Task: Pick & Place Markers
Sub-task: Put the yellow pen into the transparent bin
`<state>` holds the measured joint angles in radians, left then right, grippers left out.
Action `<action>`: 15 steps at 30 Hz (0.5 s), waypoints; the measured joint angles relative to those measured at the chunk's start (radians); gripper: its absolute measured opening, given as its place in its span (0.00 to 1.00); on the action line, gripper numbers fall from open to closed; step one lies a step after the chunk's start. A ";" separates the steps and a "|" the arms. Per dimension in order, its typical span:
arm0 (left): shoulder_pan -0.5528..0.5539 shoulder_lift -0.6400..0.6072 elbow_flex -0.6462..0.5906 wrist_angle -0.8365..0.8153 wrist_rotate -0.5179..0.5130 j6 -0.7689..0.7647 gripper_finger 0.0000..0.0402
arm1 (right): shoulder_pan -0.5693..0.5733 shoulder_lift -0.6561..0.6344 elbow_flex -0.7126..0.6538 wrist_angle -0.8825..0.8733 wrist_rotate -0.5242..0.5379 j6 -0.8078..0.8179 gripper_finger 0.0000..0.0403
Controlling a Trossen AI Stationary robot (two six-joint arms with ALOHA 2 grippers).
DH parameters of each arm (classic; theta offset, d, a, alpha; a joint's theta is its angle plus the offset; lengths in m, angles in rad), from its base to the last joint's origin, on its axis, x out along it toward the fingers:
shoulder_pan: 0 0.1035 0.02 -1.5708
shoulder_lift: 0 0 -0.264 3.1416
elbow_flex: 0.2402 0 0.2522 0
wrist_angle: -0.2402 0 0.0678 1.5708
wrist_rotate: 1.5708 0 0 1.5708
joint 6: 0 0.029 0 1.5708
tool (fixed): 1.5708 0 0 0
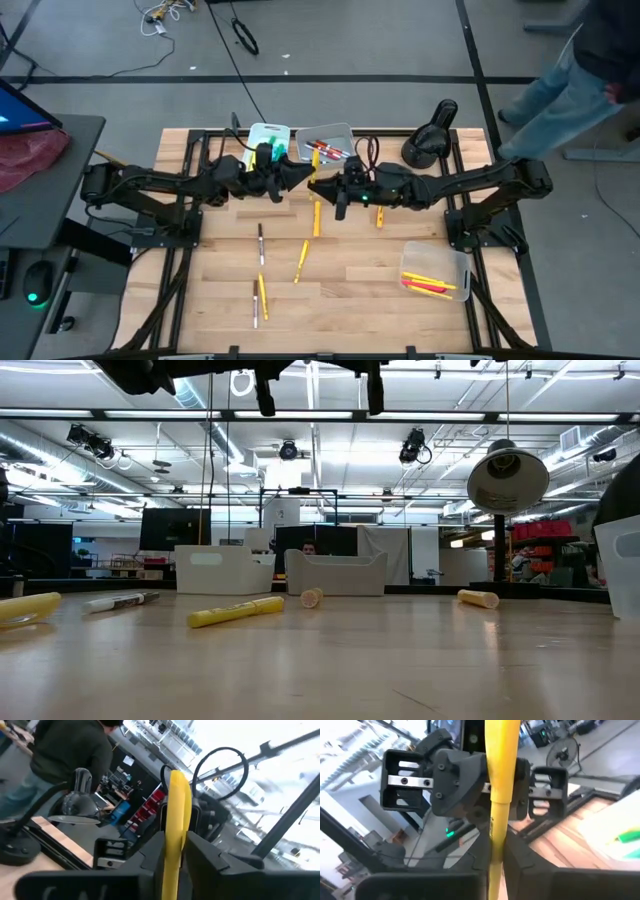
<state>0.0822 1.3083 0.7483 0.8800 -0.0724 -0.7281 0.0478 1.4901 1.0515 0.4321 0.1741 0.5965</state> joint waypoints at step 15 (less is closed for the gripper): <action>-0.001 0.000 0.001 -0.212 0.027 0.060 0.49 | 0.256 -0.350 0.002 -1.144 -0.280 0.264 0.04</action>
<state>0.0814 1.3087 0.7490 0.6681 -0.0458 -0.6678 0.3040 1.1397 1.0534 -0.7120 -0.1058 0.8604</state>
